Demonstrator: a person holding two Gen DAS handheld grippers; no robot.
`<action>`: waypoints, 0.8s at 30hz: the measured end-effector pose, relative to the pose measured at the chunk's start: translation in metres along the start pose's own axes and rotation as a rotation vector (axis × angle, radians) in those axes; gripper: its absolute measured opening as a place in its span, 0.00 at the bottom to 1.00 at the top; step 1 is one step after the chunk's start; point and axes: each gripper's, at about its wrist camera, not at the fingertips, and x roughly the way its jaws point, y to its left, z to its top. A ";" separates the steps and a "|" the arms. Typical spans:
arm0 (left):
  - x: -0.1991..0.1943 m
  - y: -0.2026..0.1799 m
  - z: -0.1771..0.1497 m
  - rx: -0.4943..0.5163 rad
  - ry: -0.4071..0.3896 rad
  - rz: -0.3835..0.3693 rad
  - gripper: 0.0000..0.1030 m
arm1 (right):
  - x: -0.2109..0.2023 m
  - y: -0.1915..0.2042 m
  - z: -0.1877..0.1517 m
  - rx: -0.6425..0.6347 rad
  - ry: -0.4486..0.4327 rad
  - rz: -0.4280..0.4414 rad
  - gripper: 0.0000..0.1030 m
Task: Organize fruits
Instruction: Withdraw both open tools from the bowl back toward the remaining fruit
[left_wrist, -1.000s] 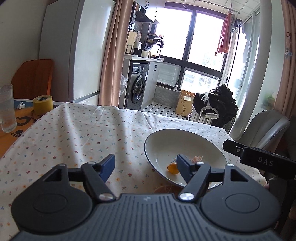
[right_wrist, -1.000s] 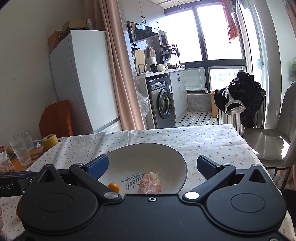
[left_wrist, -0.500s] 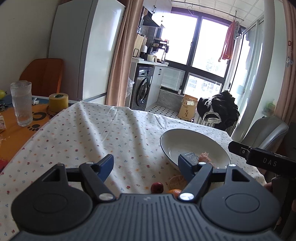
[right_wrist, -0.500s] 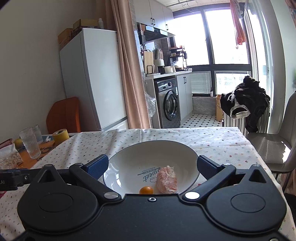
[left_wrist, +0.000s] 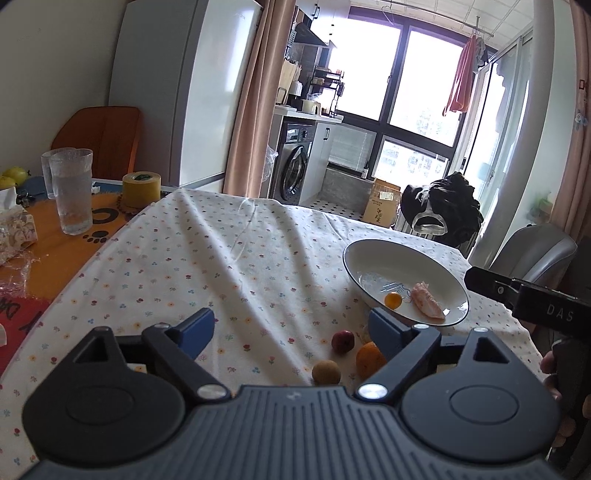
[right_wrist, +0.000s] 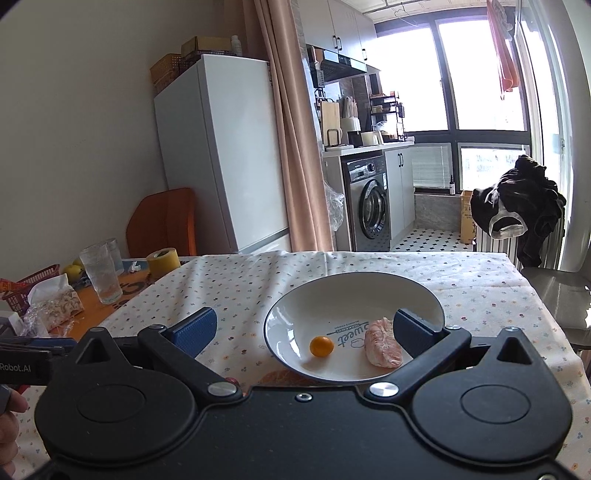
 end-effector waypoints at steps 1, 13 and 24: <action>-0.001 0.001 -0.001 0.002 0.002 0.000 0.90 | -0.002 0.002 -0.001 -0.004 0.000 0.005 1.00; -0.012 0.009 -0.018 0.038 0.035 0.001 0.95 | -0.017 0.017 -0.013 -0.047 0.022 0.072 1.00; -0.022 0.018 -0.030 0.045 0.046 0.024 0.95 | -0.025 0.024 -0.025 -0.032 0.091 0.178 1.00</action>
